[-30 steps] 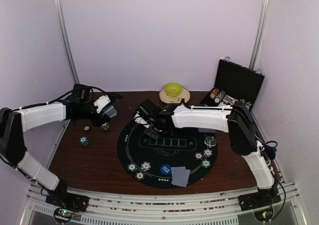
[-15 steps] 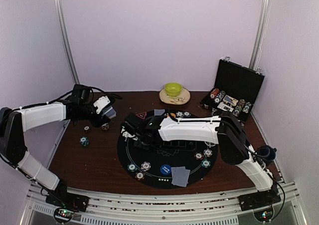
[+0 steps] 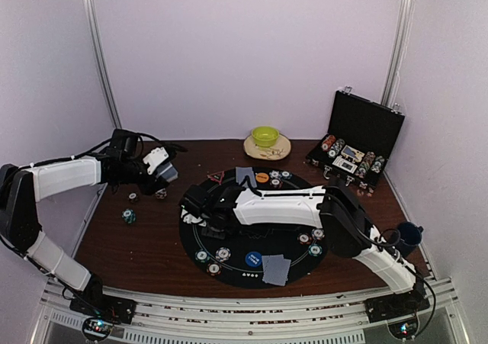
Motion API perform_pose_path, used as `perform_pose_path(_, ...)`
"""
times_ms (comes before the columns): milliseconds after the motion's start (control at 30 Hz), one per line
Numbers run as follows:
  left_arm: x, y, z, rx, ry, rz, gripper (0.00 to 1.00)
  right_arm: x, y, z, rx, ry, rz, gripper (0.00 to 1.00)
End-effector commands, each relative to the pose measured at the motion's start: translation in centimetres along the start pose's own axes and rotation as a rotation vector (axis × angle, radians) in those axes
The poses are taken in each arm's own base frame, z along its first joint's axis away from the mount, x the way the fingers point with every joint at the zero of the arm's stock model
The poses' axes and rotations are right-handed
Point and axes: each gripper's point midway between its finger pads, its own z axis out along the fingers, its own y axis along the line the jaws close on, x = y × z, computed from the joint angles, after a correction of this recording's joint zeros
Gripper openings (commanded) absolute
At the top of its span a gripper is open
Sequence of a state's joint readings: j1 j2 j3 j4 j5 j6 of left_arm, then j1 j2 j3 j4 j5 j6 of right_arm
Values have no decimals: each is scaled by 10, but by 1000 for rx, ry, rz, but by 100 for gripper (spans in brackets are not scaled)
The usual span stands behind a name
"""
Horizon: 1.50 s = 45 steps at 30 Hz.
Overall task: Distribute texas hold em gaming equipment
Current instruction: Flop the poker card in the community card area, then pick up the poker card from the face-down deck piles.
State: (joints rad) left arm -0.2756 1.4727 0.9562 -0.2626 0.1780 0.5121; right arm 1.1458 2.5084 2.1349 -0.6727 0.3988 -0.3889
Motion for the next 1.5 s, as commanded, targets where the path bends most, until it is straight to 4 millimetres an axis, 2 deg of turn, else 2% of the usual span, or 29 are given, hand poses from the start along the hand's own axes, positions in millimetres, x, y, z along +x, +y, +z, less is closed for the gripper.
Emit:
perform_pose_path(0, -6, 2, 0, -6, -36, -9, 56, -3, 7, 5, -10, -2, -23, 14)
perform_pose_path(300, -7, 2, -2, -7, -42, -7, 56, -3, 14, 3, -53, -6, -49, 19)
perform_pose_path(500, -7, 1, -2, -2, -46, -5, 56, -1, 13, -5, -68, 3, -63, 37)
perform_pose_path(633, -9, 0, -3, 5, -54, -1, 56, -11, 0, -24, -78, -18, -37, 52)
perform_pose_path(767, -16, -5, -8, 36, -86, 12, 56, -17, -20, -53, -86, -39, 1, 73)
perform_pose_path(900, -30, -11, -16, 79, -139, 22, 56, -8, -50, -76, -117, -66, 89, 84)
perform_pose_path(1000, -37, -14, -16, 104, -152, 32, 56, 0, -77, -88, -152, -102, 183, 85)
perform_pose_path(1167, -50, -31, -10, 155, -159, 81, 56, 7, -127, -106, -217, -220, 374, 88)
perform_pose_path(1267, -59, -47, -4, 184, -147, 132, 56, 11, -150, -106, -290, -275, 481, 87)
perform_pose_path(1367, -70, -62, 1, 204, -143, 179, 56, 12, -161, -102, -410, -319, 561, 87)
perform_pose_path(1467, -81, -72, 3, 218, -148, 214, 56, 10, -152, -97, -567, -352, 607, 87)
